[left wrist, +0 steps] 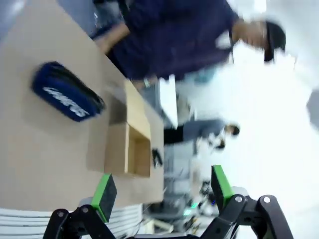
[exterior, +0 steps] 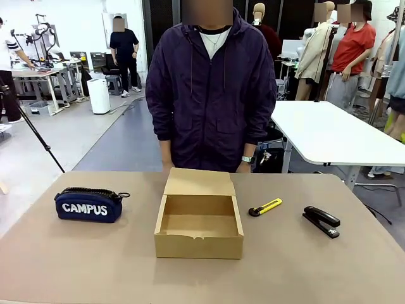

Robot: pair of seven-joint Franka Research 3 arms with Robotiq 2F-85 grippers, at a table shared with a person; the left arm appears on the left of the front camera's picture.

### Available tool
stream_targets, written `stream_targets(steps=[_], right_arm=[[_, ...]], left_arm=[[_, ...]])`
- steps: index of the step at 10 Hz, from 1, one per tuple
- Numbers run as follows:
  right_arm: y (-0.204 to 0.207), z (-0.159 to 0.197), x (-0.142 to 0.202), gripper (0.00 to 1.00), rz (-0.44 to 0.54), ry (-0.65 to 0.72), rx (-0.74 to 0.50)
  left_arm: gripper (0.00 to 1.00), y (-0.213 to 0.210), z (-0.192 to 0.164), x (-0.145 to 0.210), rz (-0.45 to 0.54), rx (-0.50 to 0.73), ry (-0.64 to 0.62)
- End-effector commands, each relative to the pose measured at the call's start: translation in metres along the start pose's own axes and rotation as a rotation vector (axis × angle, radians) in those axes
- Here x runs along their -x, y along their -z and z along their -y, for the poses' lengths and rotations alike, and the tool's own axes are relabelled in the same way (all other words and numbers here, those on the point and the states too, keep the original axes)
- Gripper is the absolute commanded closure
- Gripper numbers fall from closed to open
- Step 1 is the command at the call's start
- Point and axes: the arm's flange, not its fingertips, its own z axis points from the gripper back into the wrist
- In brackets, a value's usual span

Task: Pack the items into the box.
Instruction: Pick up the item indicated by the person and place it inside the Mailer Box.

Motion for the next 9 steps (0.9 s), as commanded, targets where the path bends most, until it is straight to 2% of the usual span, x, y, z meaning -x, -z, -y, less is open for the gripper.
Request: stream_targets(steps=[1,2,3,9], right_arm=[[0.01,0.027,0.032,0.0,0.066,0.012,-0.053],[0.012,0.034,0.032,0.0,0.095,0.02,0.002],[-0.017,0.016,-0.005,0.0,0.058,0.04,-0.019],[-0.017,0.016,-0.005,0.0,0.058,0.04,-0.019]], left_arm=[[0.0,0.003,-0.036,0.008,0.145,0.055,-0.142],[0.0,0.002,-0.044,0.011,0.157,-0.019,-0.108],[0.0,-0.023,-0.029,-0.009,0.093,0.008,-0.104],[0.0,-0.023,-0.029,-0.009,0.093,0.008,-0.104]])
